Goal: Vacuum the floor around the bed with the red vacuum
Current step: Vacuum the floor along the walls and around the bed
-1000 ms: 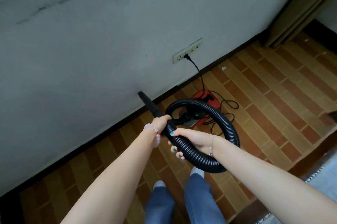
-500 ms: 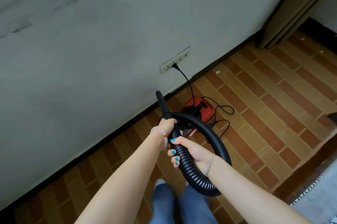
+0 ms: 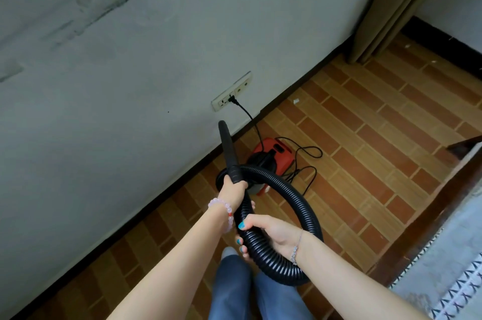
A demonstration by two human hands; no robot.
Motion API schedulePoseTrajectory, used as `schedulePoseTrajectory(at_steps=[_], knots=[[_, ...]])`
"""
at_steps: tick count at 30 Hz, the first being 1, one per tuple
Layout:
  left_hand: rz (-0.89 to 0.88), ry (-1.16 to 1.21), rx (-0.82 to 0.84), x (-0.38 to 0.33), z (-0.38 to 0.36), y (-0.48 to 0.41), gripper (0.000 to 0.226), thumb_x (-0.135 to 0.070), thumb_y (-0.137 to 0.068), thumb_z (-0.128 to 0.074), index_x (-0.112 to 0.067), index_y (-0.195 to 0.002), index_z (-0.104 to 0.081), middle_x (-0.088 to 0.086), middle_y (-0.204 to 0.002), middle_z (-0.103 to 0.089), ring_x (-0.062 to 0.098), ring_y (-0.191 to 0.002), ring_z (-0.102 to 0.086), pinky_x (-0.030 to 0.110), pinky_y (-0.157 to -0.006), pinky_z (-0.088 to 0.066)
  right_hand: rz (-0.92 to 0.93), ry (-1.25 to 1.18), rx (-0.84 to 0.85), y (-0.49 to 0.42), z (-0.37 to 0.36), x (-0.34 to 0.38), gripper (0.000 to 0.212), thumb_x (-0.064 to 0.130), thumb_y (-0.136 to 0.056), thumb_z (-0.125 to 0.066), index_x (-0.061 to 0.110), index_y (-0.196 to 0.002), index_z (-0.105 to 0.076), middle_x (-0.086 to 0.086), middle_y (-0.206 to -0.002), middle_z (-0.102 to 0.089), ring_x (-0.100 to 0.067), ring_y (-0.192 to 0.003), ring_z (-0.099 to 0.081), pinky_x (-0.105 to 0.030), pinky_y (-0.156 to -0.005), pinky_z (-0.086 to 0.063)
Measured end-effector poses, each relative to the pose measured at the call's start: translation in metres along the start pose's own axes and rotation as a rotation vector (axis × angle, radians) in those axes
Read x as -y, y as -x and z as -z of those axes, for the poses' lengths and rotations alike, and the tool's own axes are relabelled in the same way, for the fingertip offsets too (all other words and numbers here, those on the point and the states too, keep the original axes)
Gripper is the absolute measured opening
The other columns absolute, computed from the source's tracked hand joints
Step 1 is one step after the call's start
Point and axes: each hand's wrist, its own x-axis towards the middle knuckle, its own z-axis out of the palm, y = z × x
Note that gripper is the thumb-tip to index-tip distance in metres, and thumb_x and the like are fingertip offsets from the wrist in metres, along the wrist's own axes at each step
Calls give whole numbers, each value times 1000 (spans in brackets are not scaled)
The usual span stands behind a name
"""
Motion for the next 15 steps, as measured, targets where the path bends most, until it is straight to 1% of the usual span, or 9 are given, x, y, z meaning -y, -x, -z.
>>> schedulePoseTrajectory(at_steps=[3, 7, 11, 13, 15], knots=[[-18, -27, -18, 3, -1, 12, 38, -8, -95, -41, -16, -130, -28, 18, -81, -49, 25, -50, -53, 30, -47, -49, -11, 43, 28, 6, -1, -6, 11, 12, -87, -47, 5, -80, -51, -4, -63, -57, -14, -53, -56, -23, -56, -51], [-44, -68, -30, 5, 0, 26, 33, -9, -95, -42, -16, -125, -30, 17, -81, -51, 25, -50, -54, 30, -49, -50, -6, 102, 15, 13, -5, -11, 15, 11, -93, -45, 5, -80, -51, -4, -62, -57, -13, -53, -56, -22, -56, -52], [-113, -162, -60, 7, 2, 33, 31, -12, -92, -44, -13, -121, -33, 16, -85, -53, 26, -57, -55, 38, -63, -54, 28, 152, -15, 18, -11, -14, 17, 12, -94, -48, 6, -80, -53, -3, -61, -58, -13, -52, -57, -22, -55, -53], [-136, -202, -66, 6, 2, 37, 30, -13, -92, -44, -14, -120, -34, 14, -82, -53, 27, -60, -55, 37, -64, -54, 50, 166, -23, 21, -13, -15, 16, 12, -94, -49, 6, -80, -54, -3, -61, -59, -13, -53, -57, -23, -56, -53], [-166, -284, -73, 2, 0, 37, 31, -15, -92, -45, -13, -121, -36, 10, -83, -52, 26, -65, -55, 37, -69, -52, 73, 154, -22, 23, -14, -15, 14, 11, -94, -49, 6, -82, -55, -4, -62, -58, -14, -53, -57, -23, -56, -53]])
